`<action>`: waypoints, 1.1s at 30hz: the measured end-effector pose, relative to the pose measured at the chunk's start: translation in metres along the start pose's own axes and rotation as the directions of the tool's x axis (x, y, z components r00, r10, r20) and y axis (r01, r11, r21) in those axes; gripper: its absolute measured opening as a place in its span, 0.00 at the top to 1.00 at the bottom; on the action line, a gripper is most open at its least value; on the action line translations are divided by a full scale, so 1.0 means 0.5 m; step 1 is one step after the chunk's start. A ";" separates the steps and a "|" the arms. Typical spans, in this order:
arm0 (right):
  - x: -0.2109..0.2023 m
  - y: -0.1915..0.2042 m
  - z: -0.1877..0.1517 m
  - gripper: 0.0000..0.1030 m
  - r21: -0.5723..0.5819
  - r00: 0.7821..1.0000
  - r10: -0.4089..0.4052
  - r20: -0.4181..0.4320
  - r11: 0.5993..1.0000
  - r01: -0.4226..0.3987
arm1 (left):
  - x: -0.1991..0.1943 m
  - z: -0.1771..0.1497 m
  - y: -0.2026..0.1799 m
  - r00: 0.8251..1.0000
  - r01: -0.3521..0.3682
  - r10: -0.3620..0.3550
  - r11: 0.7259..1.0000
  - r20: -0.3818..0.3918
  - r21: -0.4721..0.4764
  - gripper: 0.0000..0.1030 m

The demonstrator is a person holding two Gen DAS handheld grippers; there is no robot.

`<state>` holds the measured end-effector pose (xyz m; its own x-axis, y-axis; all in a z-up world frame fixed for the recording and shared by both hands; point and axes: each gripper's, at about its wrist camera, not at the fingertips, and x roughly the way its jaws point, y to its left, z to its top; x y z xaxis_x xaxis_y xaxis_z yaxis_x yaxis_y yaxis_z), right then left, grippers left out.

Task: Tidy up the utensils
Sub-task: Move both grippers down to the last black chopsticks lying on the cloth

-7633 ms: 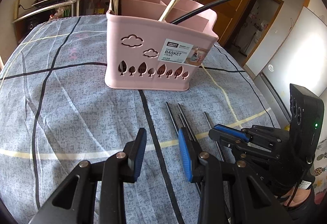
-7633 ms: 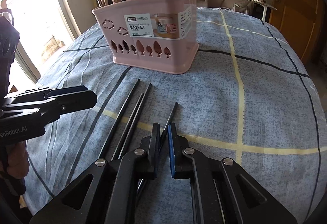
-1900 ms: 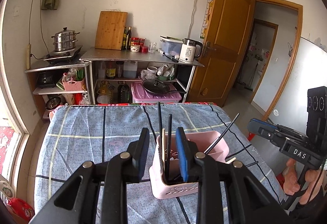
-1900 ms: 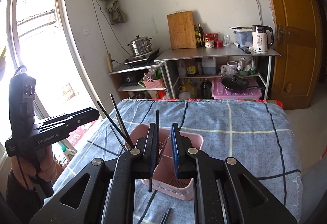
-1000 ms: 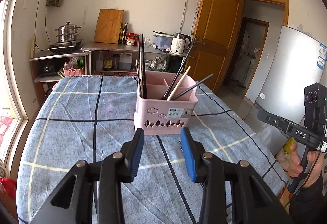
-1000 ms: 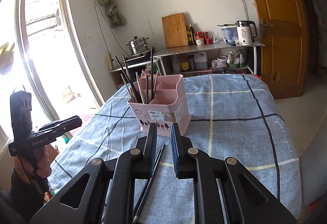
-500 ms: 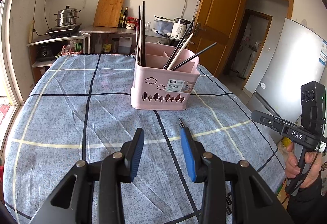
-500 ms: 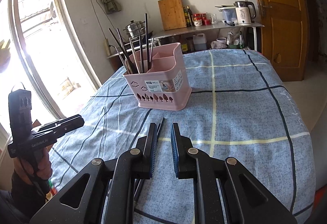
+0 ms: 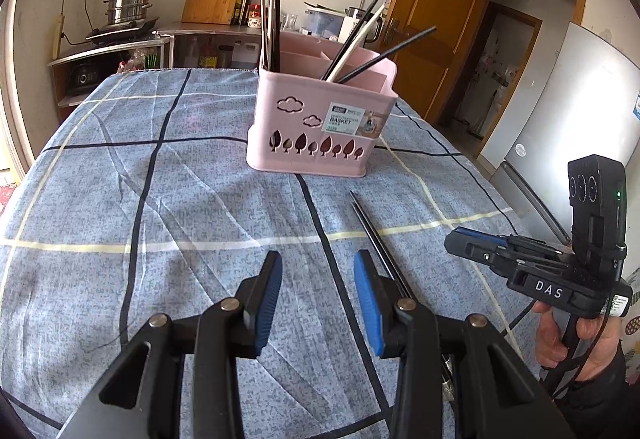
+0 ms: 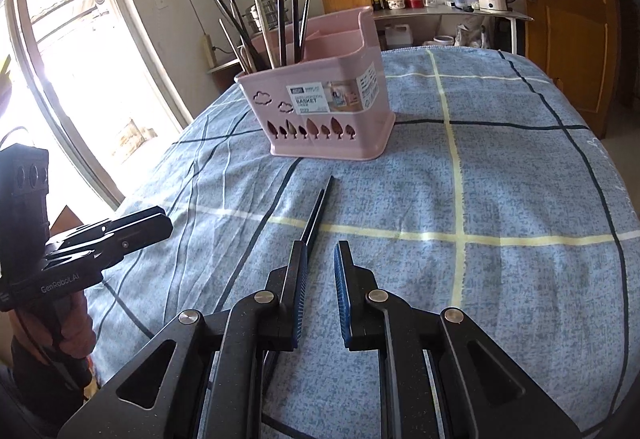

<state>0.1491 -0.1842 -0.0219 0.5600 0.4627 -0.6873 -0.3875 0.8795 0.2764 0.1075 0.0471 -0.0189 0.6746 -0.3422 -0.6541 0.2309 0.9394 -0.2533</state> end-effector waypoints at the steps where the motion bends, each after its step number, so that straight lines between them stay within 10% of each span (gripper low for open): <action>1: 0.011 0.003 -0.003 0.86 -0.005 1.000 -0.005 -0.012 1.000 0.004 | 0.006 -0.003 -0.001 1.000 -0.003 0.003 1.000 -0.008 -0.003 0.62; 33: 0.042 -0.039 -0.030 0.91 -0.084 0.986 -0.120 -0.120 0.990 0.110 | 0.161 0.036 -0.082 0.982 0.065 -0.063 0.998 -0.176 0.009 0.62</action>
<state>0.1572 -0.1934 -0.0519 0.5102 0.3374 -0.7911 -0.3836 0.9126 0.1418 0.1650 -0.0184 -0.0483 0.5245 -0.3986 -0.7523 0.2810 0.9152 -0.2890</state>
